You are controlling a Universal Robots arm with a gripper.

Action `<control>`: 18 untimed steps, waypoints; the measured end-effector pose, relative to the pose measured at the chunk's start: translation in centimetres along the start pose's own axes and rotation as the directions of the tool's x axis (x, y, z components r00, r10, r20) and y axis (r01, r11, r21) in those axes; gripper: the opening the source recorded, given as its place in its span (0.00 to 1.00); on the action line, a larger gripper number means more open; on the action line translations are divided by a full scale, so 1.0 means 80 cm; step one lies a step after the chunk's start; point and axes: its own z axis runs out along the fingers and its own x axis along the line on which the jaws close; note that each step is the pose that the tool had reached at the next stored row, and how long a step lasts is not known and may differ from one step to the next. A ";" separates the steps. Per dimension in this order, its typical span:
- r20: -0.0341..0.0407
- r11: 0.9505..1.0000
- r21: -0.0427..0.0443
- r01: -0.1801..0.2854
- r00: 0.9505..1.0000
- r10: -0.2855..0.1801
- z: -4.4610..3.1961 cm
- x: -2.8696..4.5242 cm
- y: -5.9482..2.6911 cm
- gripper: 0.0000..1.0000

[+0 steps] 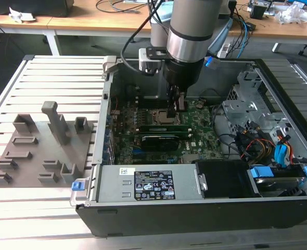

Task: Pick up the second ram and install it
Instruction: 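Insert the second ram into the second slot, then press down the second ram until it locks into place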

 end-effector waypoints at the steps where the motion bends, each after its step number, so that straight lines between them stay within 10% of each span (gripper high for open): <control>1: 0.000 1.000 0.000 0.000 1.000 0.000 0.0000 -0.0002 0.000 0.11; 6: 0.000 1.000 0.000 0.000 1.000 0.000 0.0000 -0.0005 0.000 0.11; 10: 0.000 1.000 -0.003 0.000 1.000 0.000 0.0008 0.0000 -0.021 0.11; 13: 0.000 1.000 -0.008 0.000 1.000 0.000 0.0181 0.0013 -0.053 0.11; 18: 0.000 1.000 -0.008 0.000 1.000 0.000 0.0371 0.0021 -0.061 0.11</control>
